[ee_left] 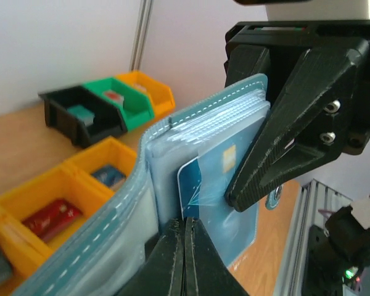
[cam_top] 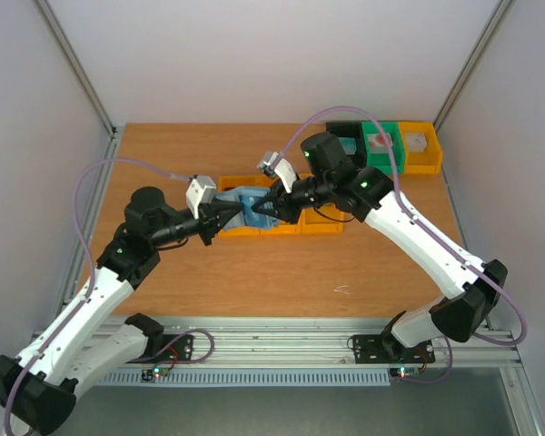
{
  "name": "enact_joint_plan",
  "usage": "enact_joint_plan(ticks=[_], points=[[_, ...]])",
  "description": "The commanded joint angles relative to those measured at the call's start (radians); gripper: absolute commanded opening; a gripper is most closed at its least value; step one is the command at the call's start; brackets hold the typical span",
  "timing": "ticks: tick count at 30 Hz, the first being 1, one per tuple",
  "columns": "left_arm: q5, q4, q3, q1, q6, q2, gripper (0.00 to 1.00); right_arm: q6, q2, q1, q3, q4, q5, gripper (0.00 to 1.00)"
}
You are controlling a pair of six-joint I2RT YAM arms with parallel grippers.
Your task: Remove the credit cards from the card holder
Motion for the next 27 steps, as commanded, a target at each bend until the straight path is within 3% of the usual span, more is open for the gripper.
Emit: enact_joint_plan(ticks=[1, 6, 11, 16, 19, 24, 27], points=[[0.023, 0.055, -0.074, 0.015, -0.017, 0.003, 0.0, 0.096, -0.011, 0.007, -0.08, 0.094, -0.198, 0.14], [0.066, 0.057, -0.125, 0.047, -0.036, -0.003, 0.0, 0.16, -0.01, -0.045, -0.166, 0.118, -0.289, 0.18], [0.097, 0.07, -0.125, 0.069, -0.041, 0.004, 0.0, 0.17, -0.032, -0.062, -0.181, 0.112, -0.31, 0.15], [0.185, 0.066, -0.098, 0.089, -0.022, 0.011, 0.0, 0.148, -0.037, -0.085, -0.136, 0.084, -0.319, 0.02], [0.278, 0.092, -0.074, 0.086, 0.018, 0.037, 0.0, 0.149, -0.015, -0.085, -0.099, 0.079, -0.342, 0.01], [0.219, 0.101, -0.043, 0.084, 0.021, 0.061, 0.01, 0.145, -0.002, -0.085, -0.054, 0.081, -0.36, 0.01], [0.242, 0.18, -0.041, 0.082, -0.02, 0.068, 0.13, 0.144, -0.002, -0.082, -0.045, 0.092, -0.35, 0.01]])
